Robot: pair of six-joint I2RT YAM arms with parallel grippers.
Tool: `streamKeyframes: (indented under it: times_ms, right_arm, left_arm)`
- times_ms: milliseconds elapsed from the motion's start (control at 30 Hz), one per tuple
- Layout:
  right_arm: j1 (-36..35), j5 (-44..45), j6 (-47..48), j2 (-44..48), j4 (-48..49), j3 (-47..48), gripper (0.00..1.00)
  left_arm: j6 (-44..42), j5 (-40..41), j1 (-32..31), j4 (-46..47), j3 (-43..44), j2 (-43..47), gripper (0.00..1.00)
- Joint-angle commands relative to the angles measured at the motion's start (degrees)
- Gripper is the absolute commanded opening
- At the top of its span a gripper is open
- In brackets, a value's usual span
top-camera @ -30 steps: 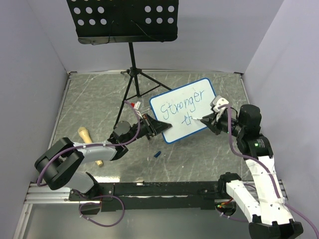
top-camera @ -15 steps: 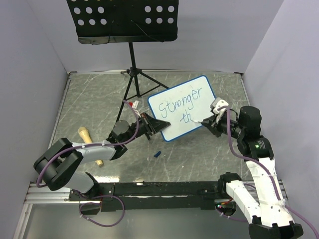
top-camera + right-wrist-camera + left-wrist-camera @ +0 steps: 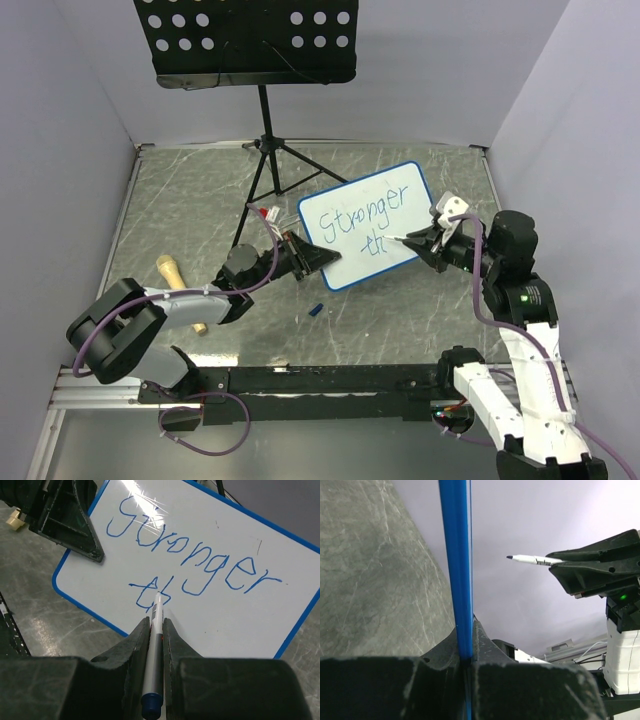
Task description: Write a sentence on the whiteboard
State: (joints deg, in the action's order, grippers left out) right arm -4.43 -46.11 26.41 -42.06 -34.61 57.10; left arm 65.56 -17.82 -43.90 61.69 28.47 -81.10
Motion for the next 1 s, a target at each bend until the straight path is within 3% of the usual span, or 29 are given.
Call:
streamKeyframes:
  times_ms: [0,967]
  right_arm:
    - [0.91,-0.83,-0.84,0.23,2.62,-0.15,0.00]
    - [2.23,-0.47,-0.66,0.05,4.38,-2.08,0.00]
  left_arm:
    - [-0.35,-1.86,0.04,10.47,1.06,2.79,0.01]
    - [0.27,-2.04,-0.31,11.43,1.24,2.44,0.01]
